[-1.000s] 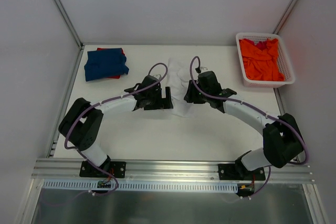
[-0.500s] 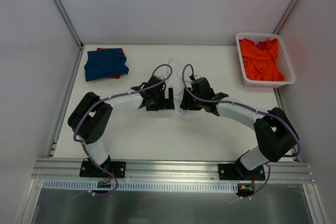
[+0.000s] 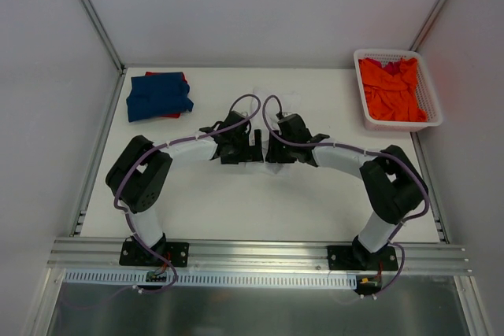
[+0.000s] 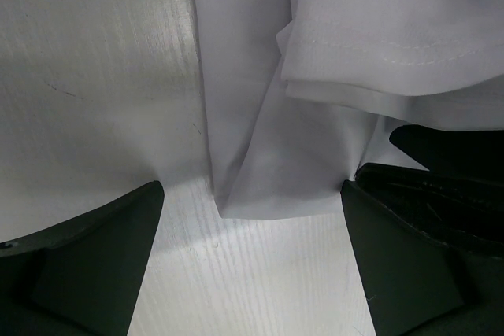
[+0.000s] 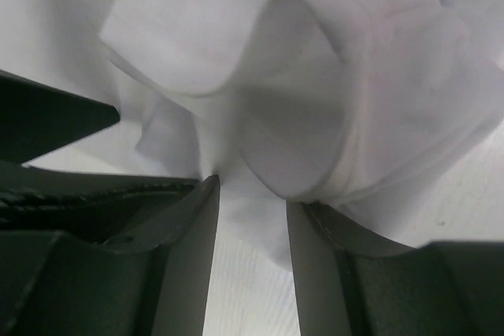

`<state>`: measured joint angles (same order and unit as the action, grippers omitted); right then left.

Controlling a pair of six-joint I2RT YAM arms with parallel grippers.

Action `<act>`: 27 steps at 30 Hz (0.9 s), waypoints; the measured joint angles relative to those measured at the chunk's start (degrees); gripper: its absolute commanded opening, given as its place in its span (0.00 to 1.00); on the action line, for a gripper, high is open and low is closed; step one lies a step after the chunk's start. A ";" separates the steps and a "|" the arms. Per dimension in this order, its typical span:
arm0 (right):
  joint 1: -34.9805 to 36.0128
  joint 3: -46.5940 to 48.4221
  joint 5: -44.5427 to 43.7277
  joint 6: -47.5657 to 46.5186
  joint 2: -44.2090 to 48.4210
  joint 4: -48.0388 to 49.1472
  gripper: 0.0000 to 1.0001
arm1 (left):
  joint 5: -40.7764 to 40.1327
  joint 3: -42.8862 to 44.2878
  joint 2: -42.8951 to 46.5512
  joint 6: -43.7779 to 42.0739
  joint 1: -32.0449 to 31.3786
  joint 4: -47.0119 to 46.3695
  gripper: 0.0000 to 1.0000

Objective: Fold and stack the t-shirts
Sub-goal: Fold the tshirt

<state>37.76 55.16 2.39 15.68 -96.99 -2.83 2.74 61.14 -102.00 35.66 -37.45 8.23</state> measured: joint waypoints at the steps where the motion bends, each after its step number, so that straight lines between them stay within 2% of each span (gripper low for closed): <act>1: -0.02 0.94 0.00 -0.17 -0.59 0.02 0.42 | 0.00 0.00 0.00 0.00 0.00 0.00 0.99; 9: -1.38 6.88 0.00 -1.81 -4.22 0.22 0.42 | 0.00 -0.09 0.00 0.02 0.00 0.00 0.99; 27: -9.25 16.00 -0.04 -5.29 -10.97 -1.18 0.42 | 0.00 -0.59 0.28 0.63 0.00 -0.37 0.99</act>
<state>28.51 71.16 2.35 10.39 -107.96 -4.01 2.74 60.55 -101.71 36.29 -37.45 7.86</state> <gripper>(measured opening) 0.419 0.990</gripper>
